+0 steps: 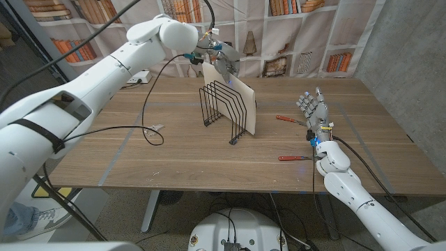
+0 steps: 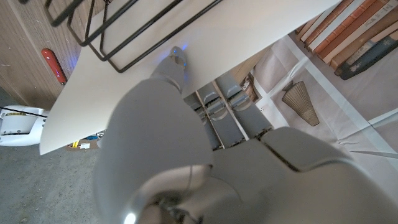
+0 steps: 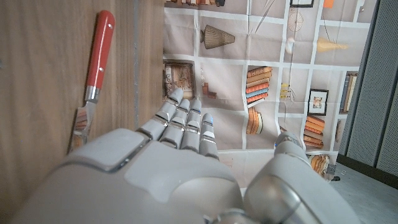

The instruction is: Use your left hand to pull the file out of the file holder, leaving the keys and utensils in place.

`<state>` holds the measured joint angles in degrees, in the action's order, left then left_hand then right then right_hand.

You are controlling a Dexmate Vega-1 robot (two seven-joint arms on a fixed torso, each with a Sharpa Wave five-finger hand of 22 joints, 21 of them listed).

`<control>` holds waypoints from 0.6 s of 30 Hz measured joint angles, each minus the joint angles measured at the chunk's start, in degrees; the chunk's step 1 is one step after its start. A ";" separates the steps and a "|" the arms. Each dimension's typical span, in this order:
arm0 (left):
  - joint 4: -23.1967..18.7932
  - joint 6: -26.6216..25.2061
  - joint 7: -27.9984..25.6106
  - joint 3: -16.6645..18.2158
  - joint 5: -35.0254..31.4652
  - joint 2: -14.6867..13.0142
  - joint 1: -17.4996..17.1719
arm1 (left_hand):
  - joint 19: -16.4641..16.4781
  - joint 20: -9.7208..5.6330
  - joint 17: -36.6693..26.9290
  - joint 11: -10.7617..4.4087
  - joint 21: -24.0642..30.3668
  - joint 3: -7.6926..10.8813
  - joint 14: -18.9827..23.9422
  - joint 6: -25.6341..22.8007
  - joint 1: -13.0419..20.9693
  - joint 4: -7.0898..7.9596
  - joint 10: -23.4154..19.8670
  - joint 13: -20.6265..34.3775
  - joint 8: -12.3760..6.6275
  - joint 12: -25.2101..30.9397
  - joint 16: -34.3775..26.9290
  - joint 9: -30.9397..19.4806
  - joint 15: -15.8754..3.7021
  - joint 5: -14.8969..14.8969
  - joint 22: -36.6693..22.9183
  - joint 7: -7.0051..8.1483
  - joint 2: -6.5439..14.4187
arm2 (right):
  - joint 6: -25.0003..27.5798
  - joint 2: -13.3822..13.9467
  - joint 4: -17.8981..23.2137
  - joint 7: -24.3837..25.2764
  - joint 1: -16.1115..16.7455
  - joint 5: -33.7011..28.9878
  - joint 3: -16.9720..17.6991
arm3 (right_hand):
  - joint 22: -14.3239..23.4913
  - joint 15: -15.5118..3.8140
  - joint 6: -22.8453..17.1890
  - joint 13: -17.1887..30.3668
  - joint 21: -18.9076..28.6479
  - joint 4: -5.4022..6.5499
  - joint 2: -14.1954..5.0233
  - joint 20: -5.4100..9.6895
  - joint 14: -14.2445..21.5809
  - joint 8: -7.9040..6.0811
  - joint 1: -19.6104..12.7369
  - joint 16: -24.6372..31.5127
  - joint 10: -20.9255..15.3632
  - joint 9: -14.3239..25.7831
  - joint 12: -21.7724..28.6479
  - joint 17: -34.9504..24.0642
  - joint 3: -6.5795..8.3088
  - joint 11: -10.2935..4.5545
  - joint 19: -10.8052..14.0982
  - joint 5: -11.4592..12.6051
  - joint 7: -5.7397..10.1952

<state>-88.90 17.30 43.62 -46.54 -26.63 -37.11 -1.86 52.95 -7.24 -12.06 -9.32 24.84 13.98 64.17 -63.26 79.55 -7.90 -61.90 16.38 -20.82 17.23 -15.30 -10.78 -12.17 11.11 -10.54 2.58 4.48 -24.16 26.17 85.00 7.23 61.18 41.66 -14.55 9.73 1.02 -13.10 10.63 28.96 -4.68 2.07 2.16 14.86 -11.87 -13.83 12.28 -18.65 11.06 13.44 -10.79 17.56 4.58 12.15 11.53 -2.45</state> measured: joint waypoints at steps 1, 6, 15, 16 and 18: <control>-0.23 -0.20 -0.04 0.07 0.00 -0.04 -0.06 | -0.02 -0.03 -0.04 0.00 0.35 -0.16 0.00 -0.02 0.00 0.16 0.00 0.12 0.00 0.00 0.00 0.01 0.00 0.00 0.00 -0.02 0.00 | -0.03 -0.01 -0.02 -0.03 -0.02 0.00 0.00 | 0.00 0.00 0.00 0.00 0.00 0.00 0.00 0.00 0.00 0.00 0.00 0.00 0.00 0.00 0.00 0.00 0.00 0.00 0.00 0.00 0.00; -0.91 -0.83 -0.09 0.43 0.16 -0.18 -0.16 | 0.27 -0.33 -0.08 -0.10 0.43 -0.24 0.42 -0.13 0.00 0.24 -0.13 0.48 0.00 0.00 0.00 0.15 -0.22 -0.01 0.00 -0.13 0.00 | -0.15 -0.01 -0.04 -0.10 -0.05 -0.05 0.00 | 0.00 0.00 0.00 0.00 0.00 0.00 0.00 0.21 0.00 0.00 0.00 0.00 -0.31 0.00 0.00 0.00 0.00 -0.30 0.21 0.00 0.00; -2.08 -1.99 0.05 1.10 0.82 -0.42 -0.19 | 0.78 -0.42 -0.08 -0.09 0.83 -0.39 1.06 -0.63 -0.01 0.39 -0.72 1.07 0.01 0.45 0.00 0.15 -0.23 -0.06 0.15 -0.42 -0.01 | -0.33 0.04 -0.04 -0.34 -0.08 -0.10 0.00 | 0.29 0.01 0.00 0.00 0.00 0.00 0.00 0.19 0.61 0.00 0.00 0.00 -0.62 0.00 0.00 0.00 0.00 0.00 0.23 0.00 0.00; -2.26 -2.24 0.25 1.14 0.90 -0.43 -0.13 | 1.04 -0.40 -0.08 -0.09 0.83 -0.39 1.14 -0.63 -0.01 0.39 -0.72 1.20 0.01 0.45 0.01 0.15 -0.32 -0.06 0.15 -0.42 -0.01 | -0.33 0.05 -0.04 -0.34 -0.08 -0.10 0.00 | 0.29 0.01 0.00 0.00 0.00 0.00 0.00 -0.03 0.61 0.00 0.00 0.00 -0.62 0.00 0.00 0.00 0.00 0.00 0.44 0.00 0.00; -2.49 -2.44 0.42 1.19 0.91 -0.44 0.03 | 1.35 -0.58 -0.08 -0.09 0.87 -0.55 1.37 -0.67 -0.01 0.55 -0.72 1.33 0.01 0.45 0.01 0.16 -0.10 -0.06 0.15 -0.38 -0.02 | -0.36 0.08 -0.05 -0.37 -0.08 -0.12 0.00 | 0.29 0.01 0.00 0.00 -0.10 0.00 0.00 -0.12 0.60 0.00 0.00 0.00 -0.62 0.00 0.00 0.00 0.00 0.00 0.53 0.00 0.00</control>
<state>-91.39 14.86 44.04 -45.35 -25.72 -37.56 -1.83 54.30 -7.83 -12.14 -9.40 25.71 13.43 65.54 -63.93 79.54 -7.35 -62.62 17.71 -20.81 17.68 -15.29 -10.63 -12.27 11.05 -10.39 2.20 4.46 -24.53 26.25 84.95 6.86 61.10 41.54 -14.54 10.02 1.03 -13.09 10.63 28.87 -4.67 2.07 2.04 15.46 -11.87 -13.83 12.29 -19.26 11.06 13.45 -10.79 17.56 4.58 12.68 11.53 -2.45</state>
